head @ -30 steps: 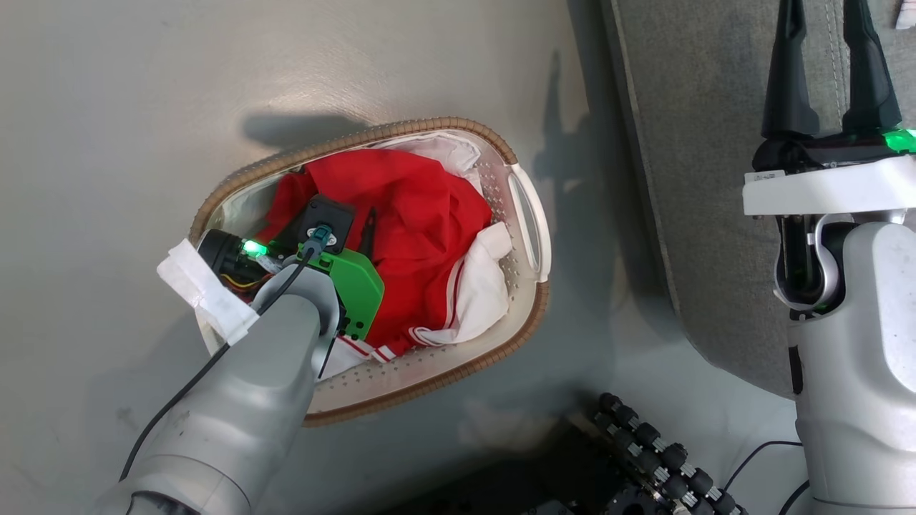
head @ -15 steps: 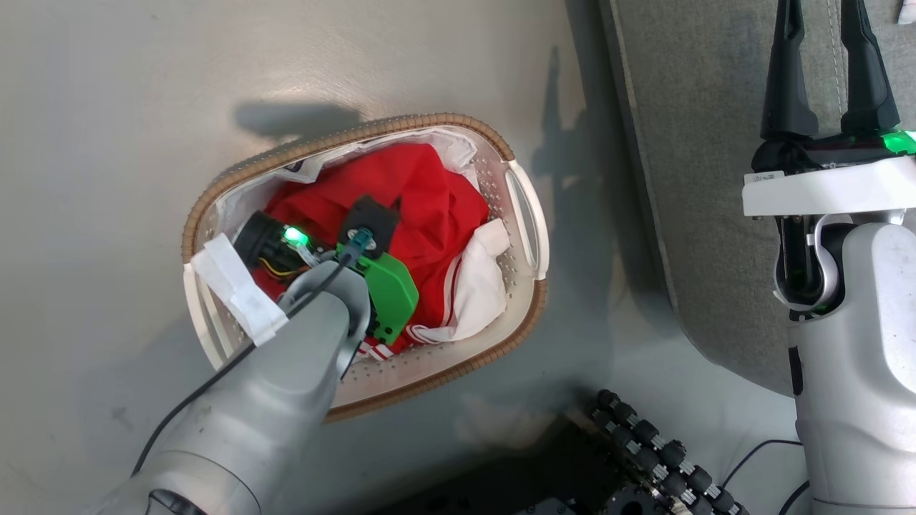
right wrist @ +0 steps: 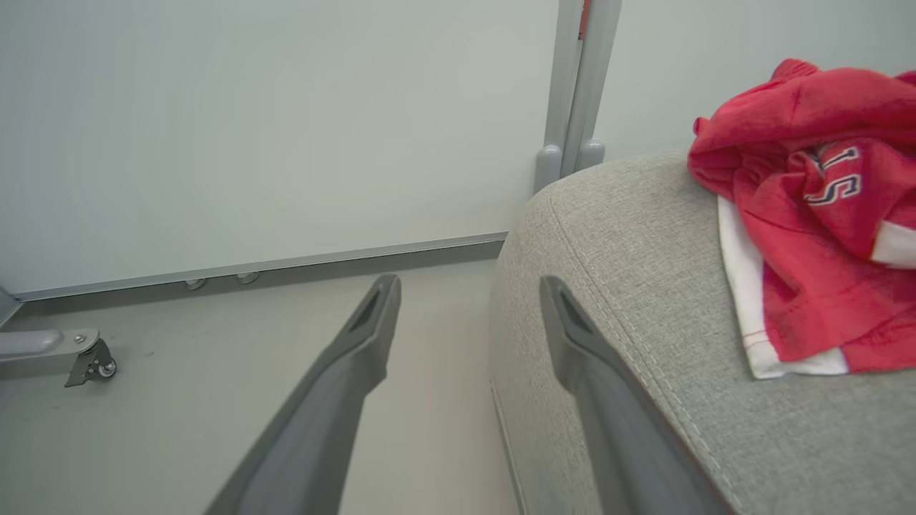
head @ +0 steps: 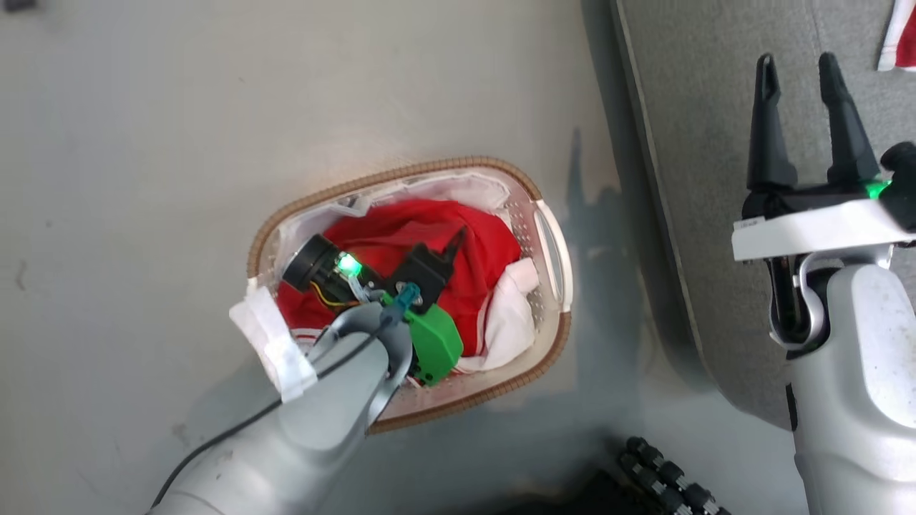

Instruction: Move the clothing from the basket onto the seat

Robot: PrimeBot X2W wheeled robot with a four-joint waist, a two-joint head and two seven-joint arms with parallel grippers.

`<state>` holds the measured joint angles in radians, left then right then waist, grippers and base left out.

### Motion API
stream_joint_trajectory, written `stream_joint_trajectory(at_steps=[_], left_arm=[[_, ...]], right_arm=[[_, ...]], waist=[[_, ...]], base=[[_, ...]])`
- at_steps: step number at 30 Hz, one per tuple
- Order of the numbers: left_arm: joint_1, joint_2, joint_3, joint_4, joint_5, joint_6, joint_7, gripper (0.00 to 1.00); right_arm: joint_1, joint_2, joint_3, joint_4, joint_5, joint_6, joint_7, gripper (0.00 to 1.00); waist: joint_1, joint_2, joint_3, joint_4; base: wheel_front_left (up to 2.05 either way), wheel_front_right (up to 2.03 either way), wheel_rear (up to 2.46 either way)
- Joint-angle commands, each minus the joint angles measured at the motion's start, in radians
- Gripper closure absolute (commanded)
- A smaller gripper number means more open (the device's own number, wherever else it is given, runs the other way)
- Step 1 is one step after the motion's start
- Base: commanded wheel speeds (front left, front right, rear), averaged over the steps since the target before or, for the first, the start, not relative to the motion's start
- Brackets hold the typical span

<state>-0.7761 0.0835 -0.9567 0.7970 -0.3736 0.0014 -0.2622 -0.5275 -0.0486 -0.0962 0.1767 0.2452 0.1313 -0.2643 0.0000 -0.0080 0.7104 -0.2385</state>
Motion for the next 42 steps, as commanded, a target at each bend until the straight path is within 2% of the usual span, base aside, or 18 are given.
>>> stream_joint_trajectory(at_steps=[1, 7, 13, 22, 28, 37, 42], left_arm=[[0.027, 0.017, -0.001, -0.042, 0.020, 0.008, -0.003, 1.00], [0.090, 0.074, 0.001, -0.230, 0.082, 0.023, -0.004, 1.00], [0.099, 0.149, 0.004, -0.356, 0.118, 0.024, -0.003, 1.00], [-0.020, 0.246, 0.032, -0.524, 0.148, 0.008, 0.074, 1.00], [-0.117, 0.299, 0.067, -0.611, 0.153, -0.007, 0.138, 1.00], [-0.272, 0.349, 0.121, -0.587, 0.143, -0.043, 0.208, 1.00], [-0.331, 0.331, 0.130, -0.531, 0.134, -0.057, 0.213, 1.00]], right_arm=[[0.024, -0.004, -0.007, 0.006, -0.016, -0.001, 0.000, 0.00], [0.098, -0.004, -0.013, 0.032, -0.062, -0.001, 0.000, 0.00], [0.174, -0.004, -0.004, 0.053, -0.089, -0.001, 0.000, 0.00], [0.252, -0.004, 0.033, 0.069, -0.107, -0.001, 0.000, 0.00], [0.264, -0.004, 0.072, 0.069, -0.107, -0.001, 0.000, 0.00], [0.228, -0.003, 0.160, 0.071, -0.099, -0.001, 0.000, 0.00], [0.224, -0.003, 0.231, 0.071, -0.086, -0.001, 0.000, 0.00]], waist=[[0.0000, 0.0080, -0.118, 0.064], [0.0000, 0.0080, -0.276, 0.125], [0.0000, 0.0080, -0.425, 0.155], [0.0000, 0.0080, -0.592, 0.141], [0.0000, 0.0080, -0.646, 0.108], [0.0000, 0.0080, -0.669, 0.069], [0.0000, 0.0080, -0.686, 0.070]], base=[[0.00, 0.00, 0.00], [0.00, 0.00, 0.00], [0.00, 0.00, 0.00], [0.00, 0.00, 0.00], [0.00, 0.00, 0.00], [0.00, 0.00, 0.00], [0.00, 0.00, 0.00]])
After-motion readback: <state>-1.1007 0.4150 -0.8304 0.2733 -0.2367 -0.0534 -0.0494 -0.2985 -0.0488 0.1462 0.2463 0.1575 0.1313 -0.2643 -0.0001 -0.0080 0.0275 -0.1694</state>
